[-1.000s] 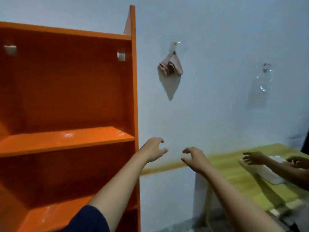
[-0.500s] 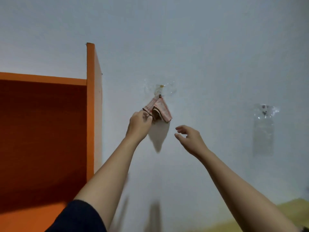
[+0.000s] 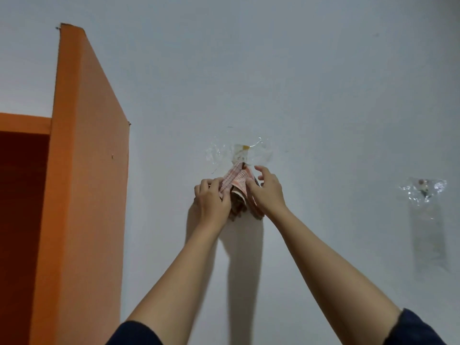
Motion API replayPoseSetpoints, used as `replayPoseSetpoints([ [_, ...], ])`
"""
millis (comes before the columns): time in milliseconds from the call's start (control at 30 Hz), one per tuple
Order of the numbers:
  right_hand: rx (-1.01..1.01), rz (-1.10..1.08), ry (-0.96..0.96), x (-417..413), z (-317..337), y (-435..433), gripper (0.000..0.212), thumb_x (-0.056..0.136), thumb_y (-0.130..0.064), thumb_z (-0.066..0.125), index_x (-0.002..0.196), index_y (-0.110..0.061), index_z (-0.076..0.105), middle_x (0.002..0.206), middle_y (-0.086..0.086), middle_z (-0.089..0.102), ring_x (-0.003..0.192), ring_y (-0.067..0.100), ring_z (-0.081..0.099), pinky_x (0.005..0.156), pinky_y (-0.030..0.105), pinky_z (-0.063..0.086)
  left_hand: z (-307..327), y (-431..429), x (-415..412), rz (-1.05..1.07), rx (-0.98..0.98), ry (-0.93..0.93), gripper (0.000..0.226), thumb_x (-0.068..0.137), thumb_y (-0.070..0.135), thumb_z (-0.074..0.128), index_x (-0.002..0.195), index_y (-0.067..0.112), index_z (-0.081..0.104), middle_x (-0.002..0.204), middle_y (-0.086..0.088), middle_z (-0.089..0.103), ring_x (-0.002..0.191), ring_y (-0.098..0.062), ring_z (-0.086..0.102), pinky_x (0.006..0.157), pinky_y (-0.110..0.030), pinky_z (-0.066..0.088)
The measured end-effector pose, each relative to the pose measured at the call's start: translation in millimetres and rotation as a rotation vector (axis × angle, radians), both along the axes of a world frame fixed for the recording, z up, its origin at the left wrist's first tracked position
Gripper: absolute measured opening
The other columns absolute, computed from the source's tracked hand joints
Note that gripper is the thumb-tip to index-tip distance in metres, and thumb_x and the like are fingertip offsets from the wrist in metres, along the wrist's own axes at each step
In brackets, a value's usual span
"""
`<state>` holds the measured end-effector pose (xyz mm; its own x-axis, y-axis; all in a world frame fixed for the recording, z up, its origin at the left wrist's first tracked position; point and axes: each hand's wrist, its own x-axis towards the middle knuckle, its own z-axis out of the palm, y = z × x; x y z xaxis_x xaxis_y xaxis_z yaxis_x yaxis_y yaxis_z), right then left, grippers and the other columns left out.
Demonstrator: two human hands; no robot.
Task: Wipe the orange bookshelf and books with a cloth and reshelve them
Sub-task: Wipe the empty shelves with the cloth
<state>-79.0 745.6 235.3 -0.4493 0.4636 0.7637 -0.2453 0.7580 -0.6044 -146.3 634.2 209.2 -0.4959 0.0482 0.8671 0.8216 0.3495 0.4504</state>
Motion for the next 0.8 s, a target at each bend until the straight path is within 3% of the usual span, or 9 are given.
replayPoseSetpoints([
  [167, -0.016, 0.088, 0.085, -18, 0, 0, 0.033, 0.087, -0.020, 0.057, 0.119, -0.027, 0.056, 0.099, 0.003, 0.060, 0.093, 0.019, 0.057, 0.087, 0.034, 0.048, 6, 5, -14, -0.036, -0.011, 0.078, 0.034, 0.085, 0.015, 0.057, 0.119, 0.017, 0.059, 0.112, -0.009, 0.053, 0.109, -0.027, 0.047, 0.090, -0.040, 0.044],
  [267, -0.039, 0.101, 0.138, -17, 8, 9, 0.023, 0.090, -0.012, 0.056, 0.109, -0.021, 0.064, 0.089, -0.003, 0.059, 0.084, 0.014, 0.056, 0.071, 0.018, 0.041, 10, 7, -21, -0.087, 0.013, 0.087, 0.031, 0.083, 0.019, 0.061, 0.115, 0.016, 0.061, 0.108, -0.007, 0.052, 0.106, -0.026, 0.051, 0.091, -0.042, 0.046],
  [333, -0.036, 0.091, 0.156, -12, 17, 14, 0.022, 0.090, -0.009, 0.056, 0.104, -0.019, 0.068, 0.088, -0.002, 0.059, 0.080, 0.012, 0.055, 0.064, 0.014, 0.038, 11, 8, -24, -0.117, 0.013, 0.084, 0.029, 0.084, 0.021, 0.062, 0.113, 0.017, 0.062, 0.106, -0.004, 0.050, 0.105, -0.024, 0.054, 0.091, -0.042, 0.048],
  [500, 0.002, 0.158, 0.197, 8, 34, 16, 0.017, 0.088, -0.017, 0.062, 0.101, -0.022, 0.072, 0.097, -0.001, 0.066, 0.087, 0.018, 0.063, 0.077, 0.027, 0.051, 23, 13, -6, -0.243, 0.074, 0.062, 0.026, 0.093, 0.022, 0.053, 0.117, 0.017, 0.059, 0.111, -0.003, 0.052, 0.106, -0.021, 0.054, 0.089, -0.032, 0.045],
  [600, 0.055, 0.261, 0.192, 35, 36, 16, 0.016, 0.088, -0.019, 0.063, 0.099, -0.024, 0.073, 0.099, -0.004, 0.069, 0.081, 0.010, 0.064, 0.071, 0.021, 0.052, 32, 13, 20, -0.393, 0.096, 0.090, 0.029, 0.094, 0.020, 0.050, 0.123, 0.021, 0.054, 0.115, 0.001, 0.053, 0.108, -0.014, 0.054, 0.089, -0.024, 0.042],
  [700, 0.071, 0.338, 0.159, 69, 27, 22, 0.016, 0.088, -0.018, 0.065, 0.100, -0.023, 0.074, 0.095, -0.006, 0.070, 0.071, 0.004, 0.061, 0.063, 0.015, 0.050, 32, 7, 47, -0.563, 0.067, 0.025, 0.029, 0.093, 0.021, 0.053, 0.119, 0.033, 0.050, 0.112, 0.007, 0.058, 0.102, -0.009, 0.057, 0.088, -0.025, 0.046],
  [800, 0.102, 0.375, 0.063, 102, 5, 35, 0.022, 0.087, -0.010, 0.064, 0.101, -0.026, 0.071, 0.096, -0.005, 0.068, 0.076, 0.006, 0.061, 0.066, 0.013, 0.048, 17, 0, 71, -0.633, -0.061, -0.068, 0.034, 0.089, 0.022, 0.061, 0.118, 0.034, 0.047, 0.114, 0.003, 0.058, 0.104, -0.012, 0.056, 0.090, -0.029, 0.049],
])
